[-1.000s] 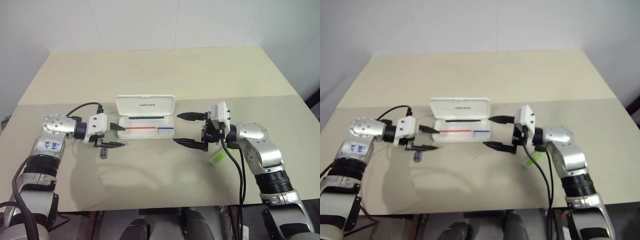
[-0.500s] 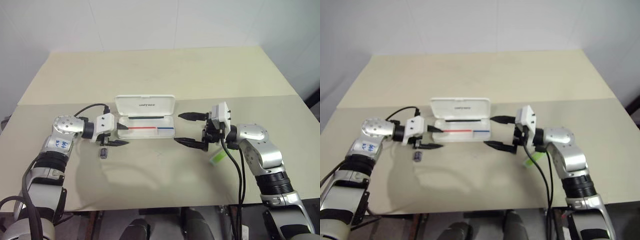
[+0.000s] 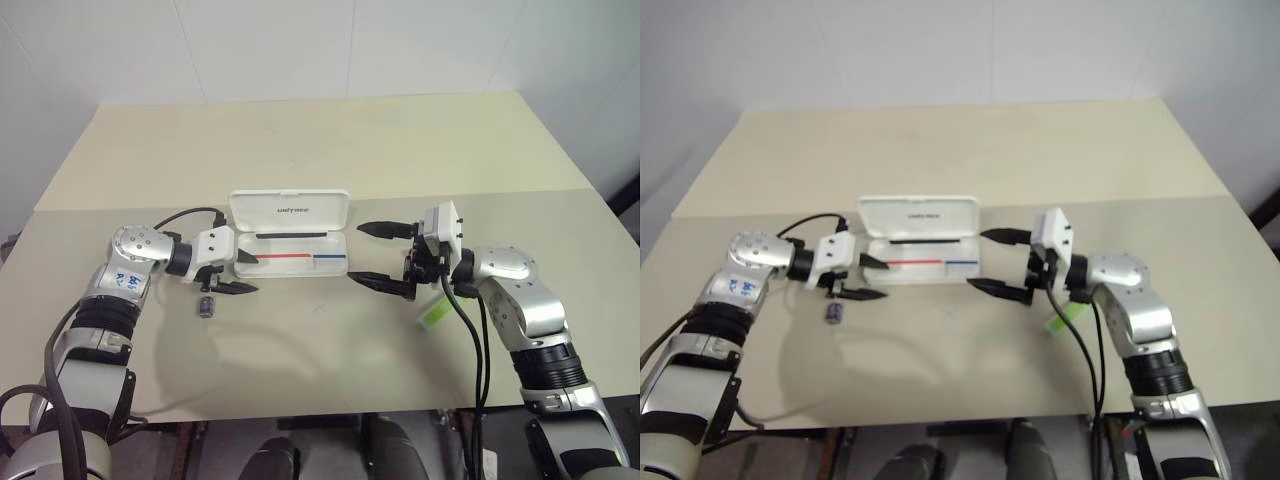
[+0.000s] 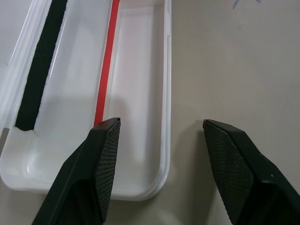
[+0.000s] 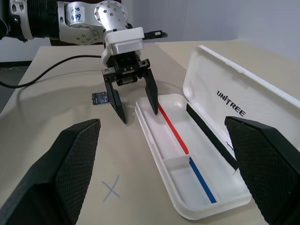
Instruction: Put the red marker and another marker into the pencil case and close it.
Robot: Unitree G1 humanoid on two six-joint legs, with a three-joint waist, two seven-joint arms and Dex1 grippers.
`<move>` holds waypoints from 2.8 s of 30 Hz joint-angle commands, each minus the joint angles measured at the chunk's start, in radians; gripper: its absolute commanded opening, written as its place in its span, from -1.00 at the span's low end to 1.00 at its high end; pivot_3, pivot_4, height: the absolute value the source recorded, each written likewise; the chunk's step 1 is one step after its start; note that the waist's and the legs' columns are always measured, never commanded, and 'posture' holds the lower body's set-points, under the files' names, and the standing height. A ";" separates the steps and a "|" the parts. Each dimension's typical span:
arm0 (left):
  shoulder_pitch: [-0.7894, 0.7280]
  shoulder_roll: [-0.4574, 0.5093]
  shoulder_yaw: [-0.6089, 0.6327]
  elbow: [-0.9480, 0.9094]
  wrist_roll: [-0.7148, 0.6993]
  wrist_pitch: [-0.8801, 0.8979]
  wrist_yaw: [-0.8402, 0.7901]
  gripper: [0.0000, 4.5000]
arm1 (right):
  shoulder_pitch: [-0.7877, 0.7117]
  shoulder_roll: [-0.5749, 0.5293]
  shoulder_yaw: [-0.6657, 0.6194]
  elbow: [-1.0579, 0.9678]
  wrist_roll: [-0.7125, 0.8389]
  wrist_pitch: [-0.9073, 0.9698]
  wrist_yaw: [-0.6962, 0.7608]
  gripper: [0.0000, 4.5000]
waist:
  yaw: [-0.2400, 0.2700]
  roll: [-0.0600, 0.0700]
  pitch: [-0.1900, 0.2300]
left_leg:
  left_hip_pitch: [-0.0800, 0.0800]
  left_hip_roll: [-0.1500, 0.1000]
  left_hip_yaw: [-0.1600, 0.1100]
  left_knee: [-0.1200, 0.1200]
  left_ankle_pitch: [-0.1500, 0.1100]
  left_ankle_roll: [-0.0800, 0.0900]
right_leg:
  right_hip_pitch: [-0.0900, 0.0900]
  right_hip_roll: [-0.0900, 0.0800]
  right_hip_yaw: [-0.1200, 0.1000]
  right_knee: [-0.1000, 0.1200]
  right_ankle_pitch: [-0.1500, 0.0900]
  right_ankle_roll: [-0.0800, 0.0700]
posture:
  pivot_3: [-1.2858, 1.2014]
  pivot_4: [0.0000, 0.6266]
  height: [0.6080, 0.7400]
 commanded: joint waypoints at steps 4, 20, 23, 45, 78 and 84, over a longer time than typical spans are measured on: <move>-0.014 0.009 -0.009 0.008 0.022 0.020 0.004 -0.24 | -0.023 0.005 -0.029 -0.042 0.024 -0.007 -0.008 1.00 | 0.000 0.000 0.000 | 0.000 0.000 0.000 0.001 0.000 0.000 | 0.000 0.000 0.000 0.000 0.000 0.000 | 0.03 -0.52 1.00; 0.016 0.010 -0.002 -0.147 -0.013 0.077 -0.021 -0.99 | -0.039 0.004 -0.025 -0.024 0.023 -0.010 0.002 1.00 | 0.001 0.000 0.000 | -0.001 0.000 0.001 0.003 0.000 0.000 | 0.000 0.000 0.000 0.001 0.002 0.000 | 0.03 -0.52 1.00; 0.034 0.012 0.004 -0.217 -0.024 0.123 -0.029 -0.99 | -0.041 0.003 -0.027 -0.022 0.023 -0.009 0.005 1.00 | 0.001 0.000 0.000 | -0.001 0.000 0.001 0.003 -0.001 0.001 | 0.000 0.000 0.000 0.000 0.002 0.000 | 0.03 -0.52 1.00; 0.305 0.052 0.008 -0.864 -0.143 0.548 0.041 -0.99 | 0.195 -0.359 -0.246 -0.193 0.122 0.141 0.114 1.00 | 0.010 -0.001 0.000 | -0.002 0.001 0.003 0.005 -0.002 0.002 | 0.000 0.000 0.000 -0.001 0.002 0.000 | 0.03 -0.52 1.00; 0.332 0.072 -0.078 -0.778 -0.120 0.432 0.006 -0.37 | 0.146 -0.290 -0.192 -0.226 0.127 0.148 0.044 1.00 | 0.029 -0.001 0.000 | 0.001 0.001 0.003 0.009 -0.003 0.003 | 0.007 0.000 0.000 -0.006 0.006 0.001 | 0.03 -0.52 1.00; 0.343 0.083 -0.068 -0.825 -0.142 0.471 0.002 0.56 | 0.133 -0.273 -0.178 -0.214 0.119 0.140 0.046 1.00 | 0.028 -0.001 0.000 | 0.001 0.001 0.004 0.008 -0.003 0.004 | 0.007 0.000 0.000 -0.008 0.006 0.001 | 0.03 -0.52 1.00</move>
